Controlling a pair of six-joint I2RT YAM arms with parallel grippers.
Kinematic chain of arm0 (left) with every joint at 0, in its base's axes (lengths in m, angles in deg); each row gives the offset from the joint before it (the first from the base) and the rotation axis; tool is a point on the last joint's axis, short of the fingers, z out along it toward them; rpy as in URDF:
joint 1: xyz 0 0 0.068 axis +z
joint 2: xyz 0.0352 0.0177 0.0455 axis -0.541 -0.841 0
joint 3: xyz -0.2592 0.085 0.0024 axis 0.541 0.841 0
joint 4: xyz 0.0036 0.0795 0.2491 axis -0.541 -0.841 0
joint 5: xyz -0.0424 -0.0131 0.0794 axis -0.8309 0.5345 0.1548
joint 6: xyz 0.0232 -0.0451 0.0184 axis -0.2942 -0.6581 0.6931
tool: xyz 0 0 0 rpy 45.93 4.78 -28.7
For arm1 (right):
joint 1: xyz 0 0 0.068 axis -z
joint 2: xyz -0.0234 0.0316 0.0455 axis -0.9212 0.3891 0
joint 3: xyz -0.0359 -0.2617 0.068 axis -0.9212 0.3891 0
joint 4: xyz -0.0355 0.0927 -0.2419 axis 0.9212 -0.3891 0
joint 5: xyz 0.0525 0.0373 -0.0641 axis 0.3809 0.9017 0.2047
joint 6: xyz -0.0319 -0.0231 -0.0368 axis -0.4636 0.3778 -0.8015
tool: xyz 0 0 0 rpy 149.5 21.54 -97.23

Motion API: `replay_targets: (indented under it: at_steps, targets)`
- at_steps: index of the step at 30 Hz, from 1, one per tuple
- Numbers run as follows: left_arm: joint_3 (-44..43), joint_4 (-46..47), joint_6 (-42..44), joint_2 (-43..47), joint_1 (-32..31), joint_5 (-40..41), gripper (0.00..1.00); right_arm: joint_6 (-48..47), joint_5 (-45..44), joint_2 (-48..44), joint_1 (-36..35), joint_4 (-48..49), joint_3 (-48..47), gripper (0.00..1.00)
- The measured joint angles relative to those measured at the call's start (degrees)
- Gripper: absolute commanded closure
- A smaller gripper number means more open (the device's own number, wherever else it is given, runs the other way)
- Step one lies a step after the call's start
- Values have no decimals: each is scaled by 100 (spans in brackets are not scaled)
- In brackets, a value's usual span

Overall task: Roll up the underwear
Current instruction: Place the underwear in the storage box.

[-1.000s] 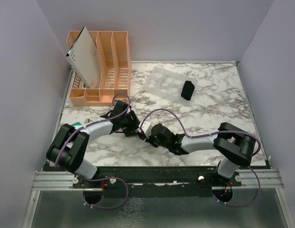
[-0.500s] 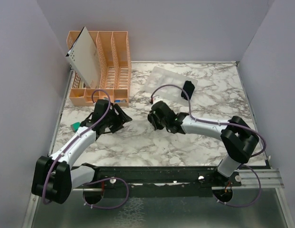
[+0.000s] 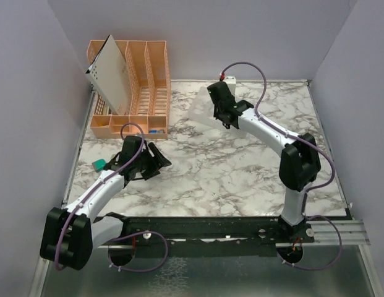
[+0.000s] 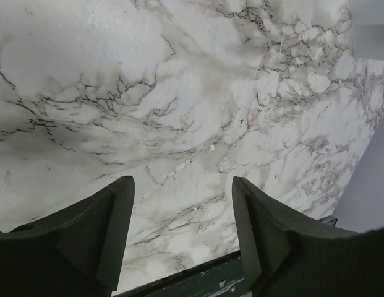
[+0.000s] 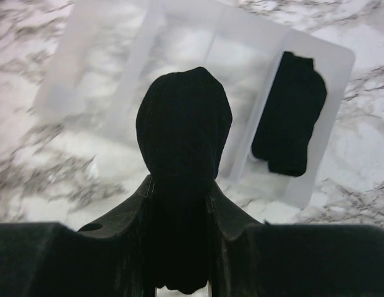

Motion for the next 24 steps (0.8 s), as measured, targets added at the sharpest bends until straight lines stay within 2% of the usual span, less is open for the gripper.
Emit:
replay_targets:
  at_steps: [7,15,24]
  targets:
    - [44,-13,114,0,4,-214,31,205,-262,1276,678,-455,-1178,100]
    - [44,-13,219,-66,4,-339,31,352,-321,2103,844,-780,-2103,99]
    - [44,-15,319,-203,7,-385,31,555,-328,2446,901,-839,-2267,100]
